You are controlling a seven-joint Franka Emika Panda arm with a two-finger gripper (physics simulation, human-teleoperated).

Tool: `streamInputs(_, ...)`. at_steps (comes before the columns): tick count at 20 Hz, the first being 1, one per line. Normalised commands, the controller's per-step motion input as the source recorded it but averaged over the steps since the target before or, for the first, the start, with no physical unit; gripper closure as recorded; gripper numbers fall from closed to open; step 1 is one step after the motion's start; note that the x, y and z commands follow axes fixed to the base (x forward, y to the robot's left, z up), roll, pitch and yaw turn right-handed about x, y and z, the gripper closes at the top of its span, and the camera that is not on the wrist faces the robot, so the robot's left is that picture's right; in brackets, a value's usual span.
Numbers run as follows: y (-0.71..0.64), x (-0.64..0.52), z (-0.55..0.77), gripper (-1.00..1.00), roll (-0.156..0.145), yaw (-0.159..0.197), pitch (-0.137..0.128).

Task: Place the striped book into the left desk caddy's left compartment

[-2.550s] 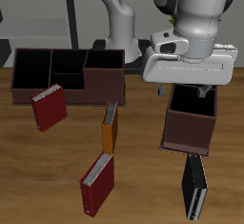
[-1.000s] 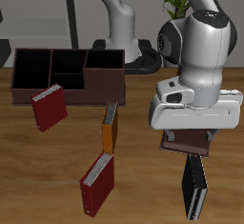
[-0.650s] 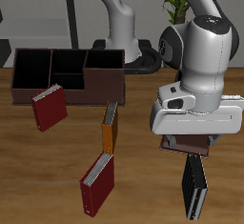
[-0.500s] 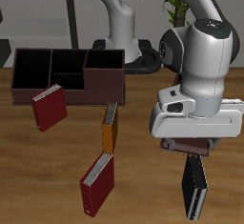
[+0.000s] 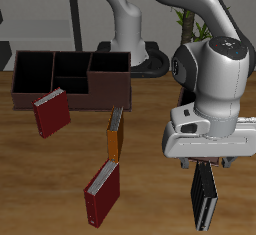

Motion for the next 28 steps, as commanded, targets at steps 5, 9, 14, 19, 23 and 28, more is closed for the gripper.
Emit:
streamInputs(5,0.06,0.06,-0.21,-1.00,0.019,-0.019,0.037)
streamInputs(9,-0.15,0.07,-0.26,-1.00,-0.018,0.002,0.037)
streamInputs(14,0.03,-0.03,-0.23,-1.00,0.017,0.008,0.036)
streamInputs(19,0.19,-0.02,-0.27,-1.00,0.035,0.015,0.041)
streamInputs(23,0.07,0.01,-0.26,-1.00,0.024,0.004,0.046)
streamInputs(28,-0.15,0.02,-0.16,1.00,-0.024,-0.012,0.029)
